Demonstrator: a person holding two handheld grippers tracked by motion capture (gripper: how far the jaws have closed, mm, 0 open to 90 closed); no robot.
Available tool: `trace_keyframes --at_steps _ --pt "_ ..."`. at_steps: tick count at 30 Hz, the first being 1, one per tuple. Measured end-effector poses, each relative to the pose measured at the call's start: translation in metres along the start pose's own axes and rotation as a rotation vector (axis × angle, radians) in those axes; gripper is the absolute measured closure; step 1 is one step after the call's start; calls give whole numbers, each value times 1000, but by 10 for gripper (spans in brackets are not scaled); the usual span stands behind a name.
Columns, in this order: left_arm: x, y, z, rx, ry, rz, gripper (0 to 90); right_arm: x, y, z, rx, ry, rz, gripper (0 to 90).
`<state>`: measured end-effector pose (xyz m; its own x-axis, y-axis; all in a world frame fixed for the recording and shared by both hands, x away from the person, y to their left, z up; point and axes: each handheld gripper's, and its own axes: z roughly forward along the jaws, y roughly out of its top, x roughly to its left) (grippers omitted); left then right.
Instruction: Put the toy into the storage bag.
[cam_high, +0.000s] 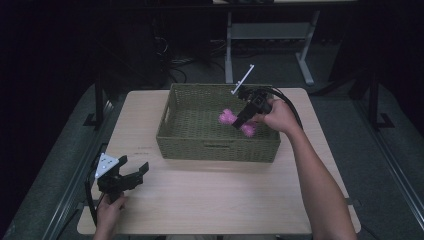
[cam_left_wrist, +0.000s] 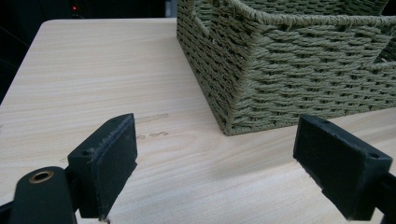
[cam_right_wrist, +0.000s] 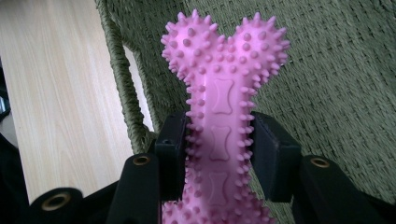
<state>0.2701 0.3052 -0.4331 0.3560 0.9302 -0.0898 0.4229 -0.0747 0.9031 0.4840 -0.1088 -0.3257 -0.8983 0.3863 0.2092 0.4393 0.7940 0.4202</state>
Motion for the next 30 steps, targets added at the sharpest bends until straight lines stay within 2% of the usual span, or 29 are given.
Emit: trace_keyframes --at_steps 21,30 --pt "-1 0 0 2 -5 8 130 -8 -8 22 -2 4 38 576" --pt "-1 0 0 3 -4 5 130 -13 -16 29 19 6 58 577"
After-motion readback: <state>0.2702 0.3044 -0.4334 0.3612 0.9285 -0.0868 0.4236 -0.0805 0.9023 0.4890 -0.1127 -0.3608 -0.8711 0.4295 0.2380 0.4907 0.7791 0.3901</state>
